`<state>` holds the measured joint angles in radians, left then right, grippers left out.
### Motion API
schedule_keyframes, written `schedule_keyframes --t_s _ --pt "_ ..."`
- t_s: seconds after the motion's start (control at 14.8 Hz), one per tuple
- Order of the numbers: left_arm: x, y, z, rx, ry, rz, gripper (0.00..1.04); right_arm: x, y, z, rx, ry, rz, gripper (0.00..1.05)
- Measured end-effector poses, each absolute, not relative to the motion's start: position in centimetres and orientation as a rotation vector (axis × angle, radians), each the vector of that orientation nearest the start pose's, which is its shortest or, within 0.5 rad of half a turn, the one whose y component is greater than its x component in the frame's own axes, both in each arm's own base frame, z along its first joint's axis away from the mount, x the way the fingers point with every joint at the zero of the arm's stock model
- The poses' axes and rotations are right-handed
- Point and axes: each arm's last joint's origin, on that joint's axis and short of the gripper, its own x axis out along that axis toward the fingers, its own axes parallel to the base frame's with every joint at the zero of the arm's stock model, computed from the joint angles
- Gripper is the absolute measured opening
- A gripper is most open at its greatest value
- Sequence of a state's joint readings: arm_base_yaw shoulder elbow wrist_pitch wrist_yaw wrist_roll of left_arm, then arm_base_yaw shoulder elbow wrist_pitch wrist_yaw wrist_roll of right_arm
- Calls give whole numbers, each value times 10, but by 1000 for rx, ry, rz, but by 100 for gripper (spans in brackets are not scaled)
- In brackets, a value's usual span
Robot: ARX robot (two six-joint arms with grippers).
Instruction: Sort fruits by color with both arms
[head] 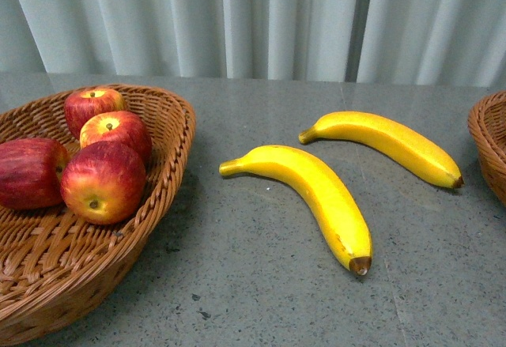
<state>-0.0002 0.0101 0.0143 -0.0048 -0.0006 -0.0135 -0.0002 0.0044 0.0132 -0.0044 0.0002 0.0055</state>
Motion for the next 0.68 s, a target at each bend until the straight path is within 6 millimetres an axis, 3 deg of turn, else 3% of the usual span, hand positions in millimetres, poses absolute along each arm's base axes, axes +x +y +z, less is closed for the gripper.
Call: schedule_keyframes --t_s 0.07,0.68 --pt "97 0 167 -12 0 0 100 97 0 167 6 -4 0 98" --pt "97 0 167 -11 0 0 98 97 0 167 6 -4 0 98"
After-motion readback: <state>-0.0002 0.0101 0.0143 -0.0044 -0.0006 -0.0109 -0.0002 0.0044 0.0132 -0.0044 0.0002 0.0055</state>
